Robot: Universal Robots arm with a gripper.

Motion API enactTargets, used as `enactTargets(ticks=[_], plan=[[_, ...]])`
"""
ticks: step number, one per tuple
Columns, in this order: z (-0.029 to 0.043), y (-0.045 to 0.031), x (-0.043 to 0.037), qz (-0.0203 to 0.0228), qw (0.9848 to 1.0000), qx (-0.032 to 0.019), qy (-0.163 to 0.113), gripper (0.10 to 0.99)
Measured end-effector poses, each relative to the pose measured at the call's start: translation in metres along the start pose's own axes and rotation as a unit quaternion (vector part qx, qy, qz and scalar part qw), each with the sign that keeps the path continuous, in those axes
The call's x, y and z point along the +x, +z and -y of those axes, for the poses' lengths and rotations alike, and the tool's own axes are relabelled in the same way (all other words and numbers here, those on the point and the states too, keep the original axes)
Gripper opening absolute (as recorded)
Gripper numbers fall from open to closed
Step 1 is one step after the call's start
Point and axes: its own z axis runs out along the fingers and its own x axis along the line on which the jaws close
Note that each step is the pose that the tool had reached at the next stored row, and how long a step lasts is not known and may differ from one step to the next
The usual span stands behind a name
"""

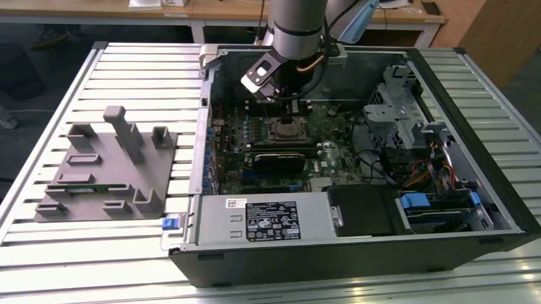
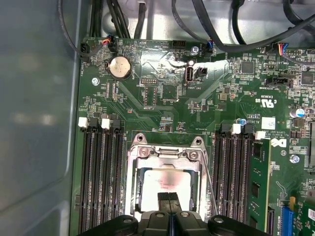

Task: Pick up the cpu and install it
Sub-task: 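Install the first cpu locking lever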

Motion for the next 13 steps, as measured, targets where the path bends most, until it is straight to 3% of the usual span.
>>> enactTargets(ticks=[13], plan=[[-0.0001, -0.005, 0.0001, 0.0001, 1.0, 0.0, 0.0, 0.106]])
